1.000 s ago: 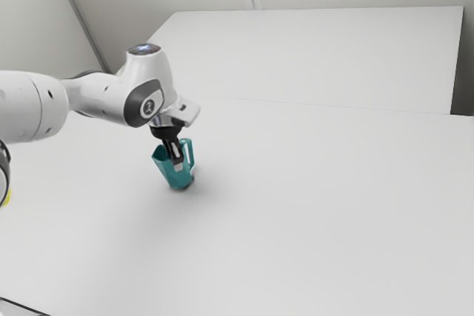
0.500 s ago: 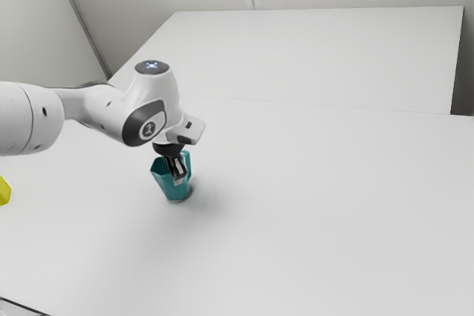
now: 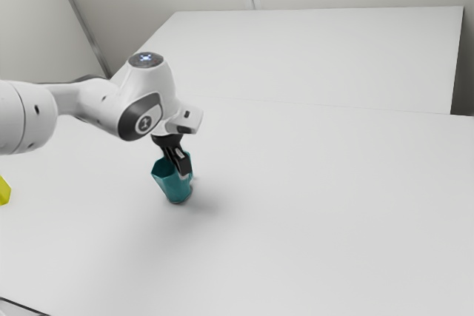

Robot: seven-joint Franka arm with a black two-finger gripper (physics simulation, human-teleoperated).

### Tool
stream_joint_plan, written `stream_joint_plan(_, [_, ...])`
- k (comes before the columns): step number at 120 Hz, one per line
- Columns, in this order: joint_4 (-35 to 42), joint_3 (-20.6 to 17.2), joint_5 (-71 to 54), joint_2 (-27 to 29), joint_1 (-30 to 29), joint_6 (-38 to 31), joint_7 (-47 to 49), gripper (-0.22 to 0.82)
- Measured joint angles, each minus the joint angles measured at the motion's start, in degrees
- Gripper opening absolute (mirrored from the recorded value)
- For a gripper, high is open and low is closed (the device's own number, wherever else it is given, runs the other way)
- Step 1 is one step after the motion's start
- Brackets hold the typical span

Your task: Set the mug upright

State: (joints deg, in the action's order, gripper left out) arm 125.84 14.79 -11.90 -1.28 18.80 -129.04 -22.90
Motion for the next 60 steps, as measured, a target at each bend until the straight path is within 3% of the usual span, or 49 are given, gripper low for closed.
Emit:
stream_joint_plan(29, [-11.45,1.40,3.33,0.83,1.01,3.82,1.09,0.57])
stream_joint_plan(60, [-27.31,2.37,4.72,0.81,1.53,19.07,3.27,0.59])
